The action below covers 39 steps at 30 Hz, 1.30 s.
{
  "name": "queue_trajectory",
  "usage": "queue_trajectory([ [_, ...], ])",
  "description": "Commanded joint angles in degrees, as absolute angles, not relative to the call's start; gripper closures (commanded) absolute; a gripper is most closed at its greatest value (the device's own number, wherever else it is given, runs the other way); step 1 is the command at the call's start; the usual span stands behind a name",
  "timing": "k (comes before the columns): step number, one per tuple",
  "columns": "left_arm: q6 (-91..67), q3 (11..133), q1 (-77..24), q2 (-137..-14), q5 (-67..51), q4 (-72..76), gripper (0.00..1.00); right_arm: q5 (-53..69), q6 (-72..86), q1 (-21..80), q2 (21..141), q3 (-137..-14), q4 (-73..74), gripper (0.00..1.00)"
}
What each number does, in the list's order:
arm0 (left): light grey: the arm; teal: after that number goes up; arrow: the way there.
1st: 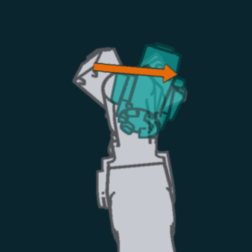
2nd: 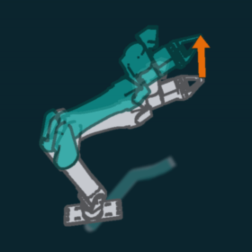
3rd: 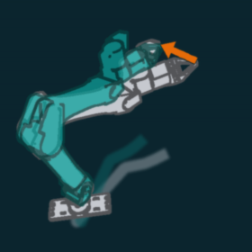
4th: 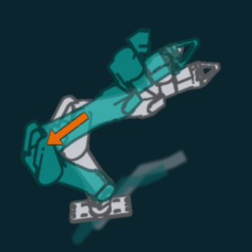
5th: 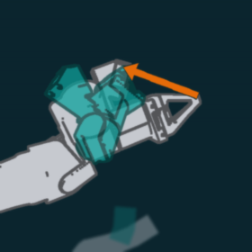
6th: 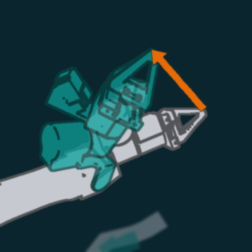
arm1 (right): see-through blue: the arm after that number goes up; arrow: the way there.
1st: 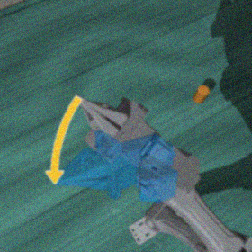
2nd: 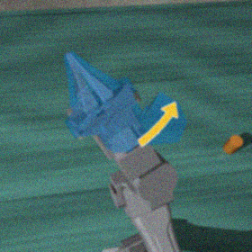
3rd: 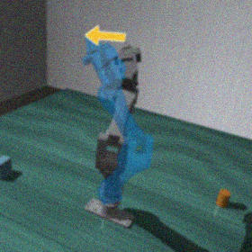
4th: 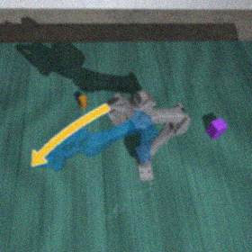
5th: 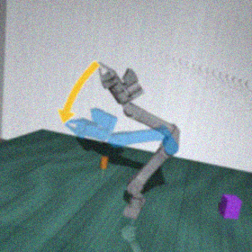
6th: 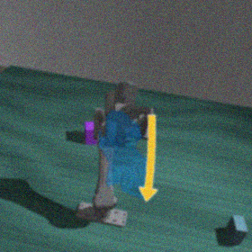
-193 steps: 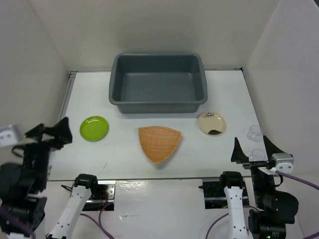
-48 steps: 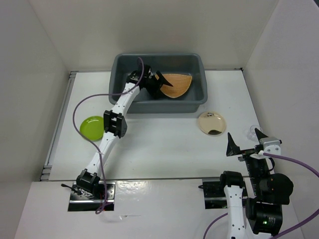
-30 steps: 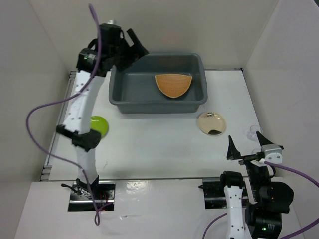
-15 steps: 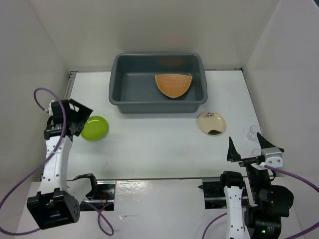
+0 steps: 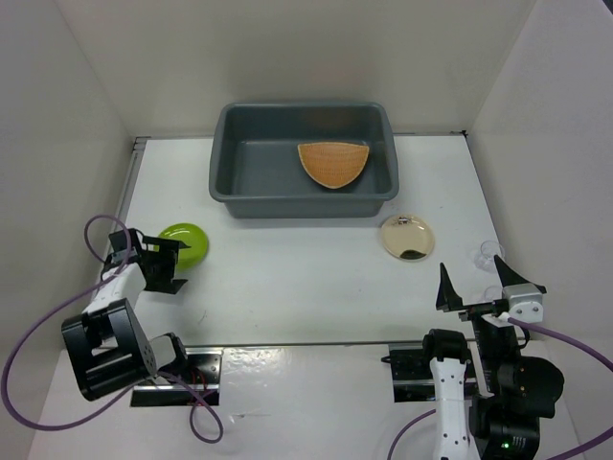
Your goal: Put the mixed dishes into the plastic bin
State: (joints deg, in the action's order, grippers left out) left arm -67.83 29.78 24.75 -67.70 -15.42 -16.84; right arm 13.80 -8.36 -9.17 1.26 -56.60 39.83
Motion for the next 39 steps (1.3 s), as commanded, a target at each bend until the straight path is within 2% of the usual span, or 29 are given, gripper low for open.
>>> queue_trajectory([
  [1, -69.8, 30.4, 25.4, -71.4, -17.3, -12.7, 0.0, 13.2, -7.6, -9.7, 1.3, -56.4, 37.8, 0.02],
  [5, -69.8, 29.9, 25.4, -75.1, -16.7, -9.4, 0.0, 13.2, -7.6, -9.7, 1.3, -56.4, 37.8, 0.02],
  [7, -69.8, 29.9, 25.4, -77.6, -16.7, -7.9, 0.04, 13.2, -7.6, -9.7, 1.3, -56.4, 37.8, 0.02],
  [8, -69.8, 29.9, 25.4, -78.7, -16.7, -7.3, 0.12, 13.2, -7.6, -9.7, 1.3, -56.4, 37.8, 0.02],
  [11, -69.8, 30.4, 25.4, -83.2, -18.3, -4.1, 0.23, 13.2, -7.6, -9.7, 1.8, -56.4, 37.8, 0.02],
  [12, -69.8, 30.4, 25.9, -85.5, -18.8, -3.5, 0.3, 13.2, -7.6, -9.7, 1.8, -56.4, 37.8, 0.02],
  [15, -67.9, 32.2, 25.9, -89.5, -19.4, -3.5, 0.39, 13.2, -7.6, -9.7, 1.8, -56.4, 37.8, 0.02],
  [19, -66.8, 32.8, 25.9, -91.4, -19.4, -2.9, 0.67, 13.2, -7.6, -9.7, 2.4, -56.4, 37.8, 0.02],
  [20, -66.8, 32.8, 25.9, -92.0, -19.4, -2.3, 0.85, 13.2, -7.6, -9.7, 2.4, -56.4, 37.8, 0.02],
  [22, -65.3, 34.1, 25.9, -92.5, -19.4, -2.8, 0.98, 13.2, -7.6, -10.2, 2.4, -56.4, 37.8, 0.02],
  [26, -64.0, 36.4, 26.5, -93.2, -19.4, -4.7, 1.0, 13.2, -7.6, -10.2, 2.4, -56.4, 37.8, 0.02],
  [33, -64.0, 38.6, 26.5, -86.8, -18.3, -8.1, 1.0, 13.2, -7.6, -10.2, 2.4, -56.4, 37.8, 0.02],
  [39, -65.7, 43.9, 26.5, -71.1, -14.3, -14.2, 1.0, 13.2, -7.6, -10.2, 2.4, -56.4, 37.8, 0.02],
])
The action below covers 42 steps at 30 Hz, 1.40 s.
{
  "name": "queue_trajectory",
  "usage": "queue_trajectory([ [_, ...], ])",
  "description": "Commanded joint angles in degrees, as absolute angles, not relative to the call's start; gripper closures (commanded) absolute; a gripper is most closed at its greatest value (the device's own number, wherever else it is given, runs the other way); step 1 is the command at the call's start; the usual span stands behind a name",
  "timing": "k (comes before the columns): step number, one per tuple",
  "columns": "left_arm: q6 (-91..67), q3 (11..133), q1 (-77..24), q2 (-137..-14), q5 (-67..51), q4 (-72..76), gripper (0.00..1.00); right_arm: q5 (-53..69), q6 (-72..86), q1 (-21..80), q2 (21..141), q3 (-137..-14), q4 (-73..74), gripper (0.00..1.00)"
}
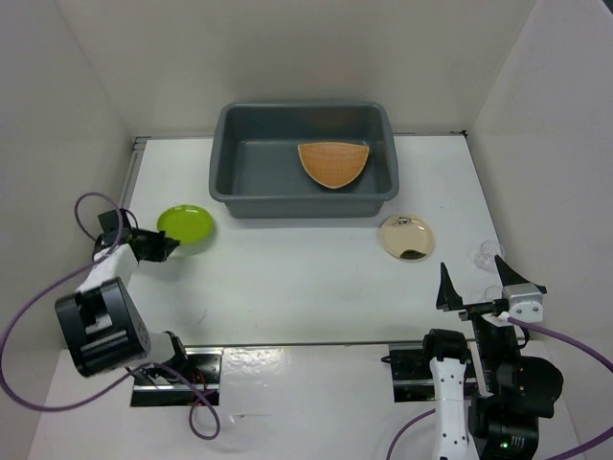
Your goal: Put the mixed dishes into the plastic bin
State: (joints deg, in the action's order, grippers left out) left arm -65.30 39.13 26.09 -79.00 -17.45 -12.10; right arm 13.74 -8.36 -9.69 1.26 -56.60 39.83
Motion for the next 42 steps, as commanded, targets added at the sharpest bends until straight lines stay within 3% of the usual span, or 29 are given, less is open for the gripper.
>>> queue_trajectory([
  [1, -66.4, 44.7, 26.5, -67.3, -14.3, -13.1, 1.0, 13.2, -7.6, -10.2, 2.4, -56.4, 37.8, 0.02],
  [12, -70.2, 72.2, 12.8, -72.3, -14.9, -11.5, 1.0, 13.2, -7.6, -10.2, 2.4, -56.4, 37.8, 0.02],
  [15, -69.4, 79.3, 5.9, -80.0, -15.9, -12.1, 1.0, 13.2, -7.6, -10.2, 2.4, -56.4, 37.8, 0.02],
  [23, -59.7, 115.4, -12.2, -111.6, -20.7, -25.6, 1.0, 13.2, -7.6, -10.2, 2.4, -56.4, 37.8, 0.02],
  [26, -59.1, 120.3, -14.7, -117.4, -20.0, -26.1, 1.0, 13.2, -7.6, -10.2, 2.4, -56.4, 37.8, 0.02],
  [31, -56.5, 149.8, -17.8, -139.7, -20.7, -43.8, 1.0, 13.2, -7.6, -10.2, 2.4, -56.4, 37.8, 0.02],
  [33, -57.6, 177.0, -18.4, -154.0, -20.7, -54.8, 1.0, 13.2, -7.6, -10.2, 2.4, -56.4, 37.8, 0.02],
  [36, -59.5, 169.8, -18.4, -153.6, -26.3, -48.3, 1.0, 13.2, -7.6, -10.2, 2.4, -56.4, 37.8, 0.02],
  [38, -59.5, 179.2, -18.4, -158.4, -22.8, -52.1, 1.0, 13.2, -7.6, -10.2, 2.4, -56.4, 37.8, 0.02],
  [42, -60.9, 178.3, -18.4, -163.6, -26.7, -52.2, 1.0, 13.2, -7.6, -10.2, 1.8, -56.4, 37.8, 0.02],
])
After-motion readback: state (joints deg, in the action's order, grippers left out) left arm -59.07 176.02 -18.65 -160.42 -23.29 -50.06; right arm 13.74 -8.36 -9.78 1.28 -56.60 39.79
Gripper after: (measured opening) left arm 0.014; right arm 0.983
